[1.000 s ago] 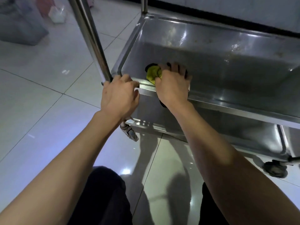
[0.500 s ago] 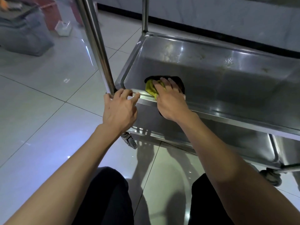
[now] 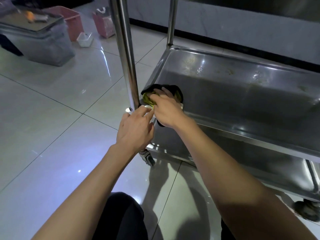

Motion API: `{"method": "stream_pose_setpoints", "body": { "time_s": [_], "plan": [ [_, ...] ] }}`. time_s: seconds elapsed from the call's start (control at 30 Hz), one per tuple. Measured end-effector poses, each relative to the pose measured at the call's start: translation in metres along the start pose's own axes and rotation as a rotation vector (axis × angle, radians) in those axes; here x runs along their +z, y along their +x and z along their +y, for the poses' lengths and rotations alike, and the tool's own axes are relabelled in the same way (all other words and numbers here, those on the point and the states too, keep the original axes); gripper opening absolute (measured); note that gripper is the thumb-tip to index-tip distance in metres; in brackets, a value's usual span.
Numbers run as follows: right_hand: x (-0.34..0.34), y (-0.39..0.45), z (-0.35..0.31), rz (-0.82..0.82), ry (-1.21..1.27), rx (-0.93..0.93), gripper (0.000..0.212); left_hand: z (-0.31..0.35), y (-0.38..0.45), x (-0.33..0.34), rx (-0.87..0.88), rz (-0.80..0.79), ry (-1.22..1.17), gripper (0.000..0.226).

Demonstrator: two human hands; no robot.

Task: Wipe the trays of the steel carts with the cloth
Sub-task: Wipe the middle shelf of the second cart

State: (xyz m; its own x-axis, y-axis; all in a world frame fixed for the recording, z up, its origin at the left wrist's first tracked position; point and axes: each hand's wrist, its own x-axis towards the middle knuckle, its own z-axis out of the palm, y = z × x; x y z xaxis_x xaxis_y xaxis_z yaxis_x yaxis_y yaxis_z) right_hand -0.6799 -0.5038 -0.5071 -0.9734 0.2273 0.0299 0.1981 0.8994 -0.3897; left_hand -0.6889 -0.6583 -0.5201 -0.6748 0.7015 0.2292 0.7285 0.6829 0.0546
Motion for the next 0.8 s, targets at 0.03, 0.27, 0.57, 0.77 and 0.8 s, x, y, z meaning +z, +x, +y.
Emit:
{"method": "stream_pose_setpoints", "body": {
  "time_s": [0.03, 0.27, 0.57, 0.77, 0.8],
  "plan": [
    [0.001, 0.005, 0.000, -0.009, 0.027, -0.011, 0.051, 0.000, 0.001, 0.000, -0.005, 0.002, 0.002, 0.037],
    [0.005, 0.001, 0.018, 0.053, 0.130, 0.002, 0.049, 0.005, -0.001, 0.000, -0.040, 0.004, 0.011, 0.036],
    [-0.017, -0.057, 0.076, 0.152, 0.068, 0.231, 0.049, 0.060, 0.020, -0.003, -0.076, -0.006, -0.007, 0.036],
    [-0.042, -0.106, 0.129, 0.205, 0.004, 0.339, 0.050, 0.126, 0.039, 0.002, 0.114, -0.100, -0.040, 0.036],
    [-0.047, -0.114, 0.139, 0.209, 0.008, 0.365, 0.049, 0.132, 0.041, 0.002, 0.122, -0.113, -0.041, 0.037]
  ]
}}
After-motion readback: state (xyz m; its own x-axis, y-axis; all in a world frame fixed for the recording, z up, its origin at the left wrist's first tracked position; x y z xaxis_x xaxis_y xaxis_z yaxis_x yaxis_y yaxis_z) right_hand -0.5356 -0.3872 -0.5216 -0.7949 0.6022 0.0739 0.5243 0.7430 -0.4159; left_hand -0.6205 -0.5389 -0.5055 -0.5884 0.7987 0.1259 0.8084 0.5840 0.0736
